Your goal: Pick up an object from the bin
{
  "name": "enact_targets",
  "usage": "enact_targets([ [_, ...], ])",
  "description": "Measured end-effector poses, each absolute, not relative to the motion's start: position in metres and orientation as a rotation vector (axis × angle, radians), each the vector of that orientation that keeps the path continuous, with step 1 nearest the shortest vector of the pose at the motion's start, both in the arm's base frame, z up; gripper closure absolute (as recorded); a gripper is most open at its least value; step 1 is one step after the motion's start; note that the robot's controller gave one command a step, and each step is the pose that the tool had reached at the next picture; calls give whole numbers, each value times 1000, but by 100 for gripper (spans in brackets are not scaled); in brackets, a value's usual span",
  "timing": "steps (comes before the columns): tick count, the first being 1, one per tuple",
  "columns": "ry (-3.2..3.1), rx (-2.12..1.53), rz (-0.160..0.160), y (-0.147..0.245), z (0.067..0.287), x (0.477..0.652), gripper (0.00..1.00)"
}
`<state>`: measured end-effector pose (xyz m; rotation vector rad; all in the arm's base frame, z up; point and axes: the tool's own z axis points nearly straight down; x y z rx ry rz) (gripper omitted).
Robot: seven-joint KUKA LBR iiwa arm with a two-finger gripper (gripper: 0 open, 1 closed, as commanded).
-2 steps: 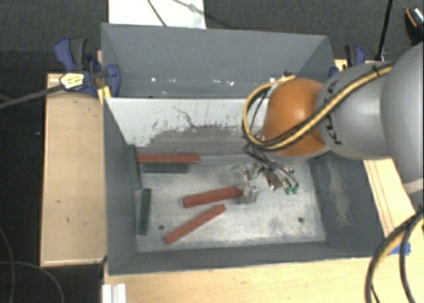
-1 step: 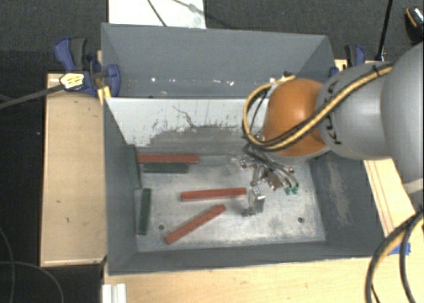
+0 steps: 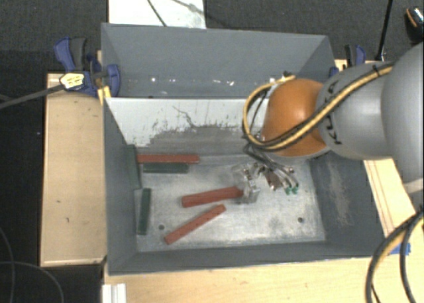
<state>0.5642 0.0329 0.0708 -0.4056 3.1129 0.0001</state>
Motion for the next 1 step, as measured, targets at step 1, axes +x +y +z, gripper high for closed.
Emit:
enact_targets([
  [1, 3112, -331, -2, 20, 194, 583, 100],
])
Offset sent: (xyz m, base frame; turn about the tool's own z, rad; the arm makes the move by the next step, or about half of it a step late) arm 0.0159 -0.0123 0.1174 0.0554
